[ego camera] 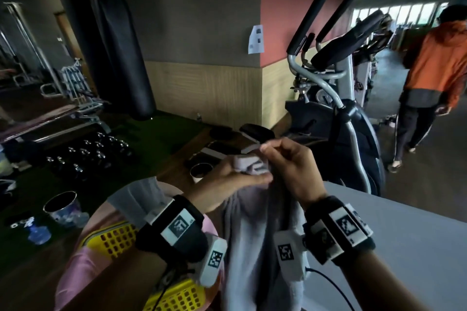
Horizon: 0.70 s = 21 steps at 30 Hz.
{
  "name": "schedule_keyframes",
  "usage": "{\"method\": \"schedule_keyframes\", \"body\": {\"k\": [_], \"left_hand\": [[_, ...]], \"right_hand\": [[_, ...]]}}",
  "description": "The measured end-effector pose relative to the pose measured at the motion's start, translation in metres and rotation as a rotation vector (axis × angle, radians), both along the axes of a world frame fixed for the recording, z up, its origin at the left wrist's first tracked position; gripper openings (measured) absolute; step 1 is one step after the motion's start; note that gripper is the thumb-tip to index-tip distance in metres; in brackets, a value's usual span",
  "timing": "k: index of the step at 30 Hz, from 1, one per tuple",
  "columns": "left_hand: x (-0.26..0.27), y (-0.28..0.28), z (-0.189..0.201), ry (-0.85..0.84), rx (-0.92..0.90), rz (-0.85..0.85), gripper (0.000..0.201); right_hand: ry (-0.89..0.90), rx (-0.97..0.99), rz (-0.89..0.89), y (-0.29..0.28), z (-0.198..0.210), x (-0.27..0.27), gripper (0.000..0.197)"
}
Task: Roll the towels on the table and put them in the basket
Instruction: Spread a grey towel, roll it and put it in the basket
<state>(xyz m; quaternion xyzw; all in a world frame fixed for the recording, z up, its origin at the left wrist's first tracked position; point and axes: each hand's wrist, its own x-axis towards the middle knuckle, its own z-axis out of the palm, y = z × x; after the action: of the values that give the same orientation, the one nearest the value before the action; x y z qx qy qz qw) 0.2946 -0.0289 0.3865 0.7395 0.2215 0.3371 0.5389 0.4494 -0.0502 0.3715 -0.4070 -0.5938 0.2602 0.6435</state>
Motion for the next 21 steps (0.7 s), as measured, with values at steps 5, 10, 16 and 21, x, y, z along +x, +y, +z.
{"method": "schedule_keyframes", "body": {"k": [5,10,16,21], "left_hand": [[-0.007,0.026,-0.004,-0.223,-0.324,0.283,0.008],[0.025,0.001,-0.014,-0.051,-0.122,0.067,0.016],[0.044,0.017,0.003,-0.141,-0.195,0.303,0.011],[0.07,0.004,0.002,-0.049,-0.198,0.249,0.012]], "right_hand": [[-0.128,-0.149,-0.038,-0.013,-0.044,0.017,0.036],[-0.046,-0.056,0.003,-0.003,-0.016,0.035,0.009],[-0.074,-0.166,0.019,-0.011,-0.037,0.071,0.018],[-0.11,-0.088,0.046,-0.005,-0.019,0.089,0.017]]}}
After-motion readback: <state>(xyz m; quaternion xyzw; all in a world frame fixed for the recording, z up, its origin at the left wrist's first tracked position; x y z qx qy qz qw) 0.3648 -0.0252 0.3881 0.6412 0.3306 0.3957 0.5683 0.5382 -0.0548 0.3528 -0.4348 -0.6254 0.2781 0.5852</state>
